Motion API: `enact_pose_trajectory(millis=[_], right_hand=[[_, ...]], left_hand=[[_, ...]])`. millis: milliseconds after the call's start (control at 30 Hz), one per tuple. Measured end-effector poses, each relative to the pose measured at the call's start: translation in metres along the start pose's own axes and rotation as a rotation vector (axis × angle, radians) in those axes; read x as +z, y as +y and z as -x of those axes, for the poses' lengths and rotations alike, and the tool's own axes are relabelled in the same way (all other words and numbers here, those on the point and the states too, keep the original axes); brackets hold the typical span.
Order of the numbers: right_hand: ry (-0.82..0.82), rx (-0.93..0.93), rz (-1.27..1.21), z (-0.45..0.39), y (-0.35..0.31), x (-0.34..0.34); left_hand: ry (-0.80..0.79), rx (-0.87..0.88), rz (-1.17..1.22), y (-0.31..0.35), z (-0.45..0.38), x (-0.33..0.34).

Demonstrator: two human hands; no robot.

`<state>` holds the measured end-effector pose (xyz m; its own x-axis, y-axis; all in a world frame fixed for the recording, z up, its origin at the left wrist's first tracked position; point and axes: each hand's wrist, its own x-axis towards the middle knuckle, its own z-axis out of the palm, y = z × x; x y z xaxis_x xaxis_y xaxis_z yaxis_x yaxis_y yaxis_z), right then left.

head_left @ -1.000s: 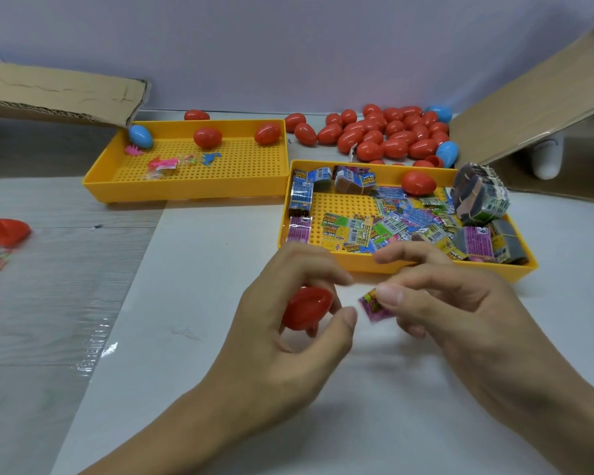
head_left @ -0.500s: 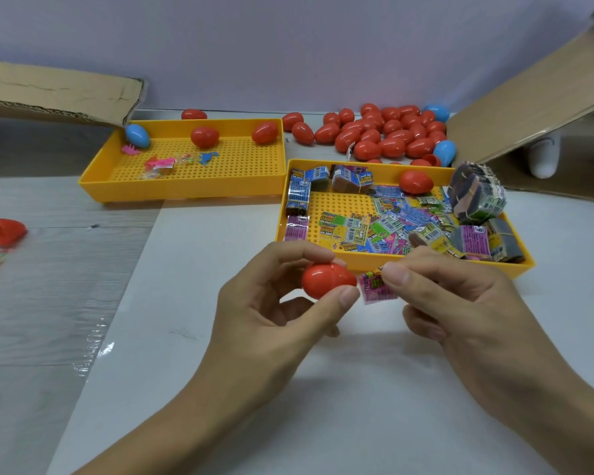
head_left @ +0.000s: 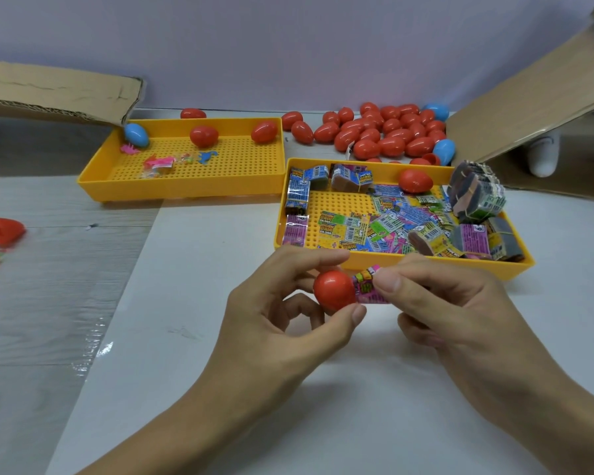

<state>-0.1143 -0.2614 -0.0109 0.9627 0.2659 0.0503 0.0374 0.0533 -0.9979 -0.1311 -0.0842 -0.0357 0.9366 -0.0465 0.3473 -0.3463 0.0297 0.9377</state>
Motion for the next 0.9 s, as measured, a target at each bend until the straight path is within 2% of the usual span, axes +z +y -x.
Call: enact_pose_trajectory(millis=[533, 767, 900], right_hand=[[0.033, 0.049, 0.101, -0.0001, -0.003, 0.0014], [0.087, 0.208, 0.101, -0.0008, -0.0011, 0.0028], [0.058, 0.259, 0.085, -0.0023, -0.0051, 0.0039]], left_hand=[[0.01, 0.098, -0.077, 0.0014, 0.0024, 0.0002], [0.04, 0.218, -0.209, 0.0055, 0.0035, 0.0024], [0.072, 0.276, -0.314, 0.0071, 0.0046, 0.0024]])
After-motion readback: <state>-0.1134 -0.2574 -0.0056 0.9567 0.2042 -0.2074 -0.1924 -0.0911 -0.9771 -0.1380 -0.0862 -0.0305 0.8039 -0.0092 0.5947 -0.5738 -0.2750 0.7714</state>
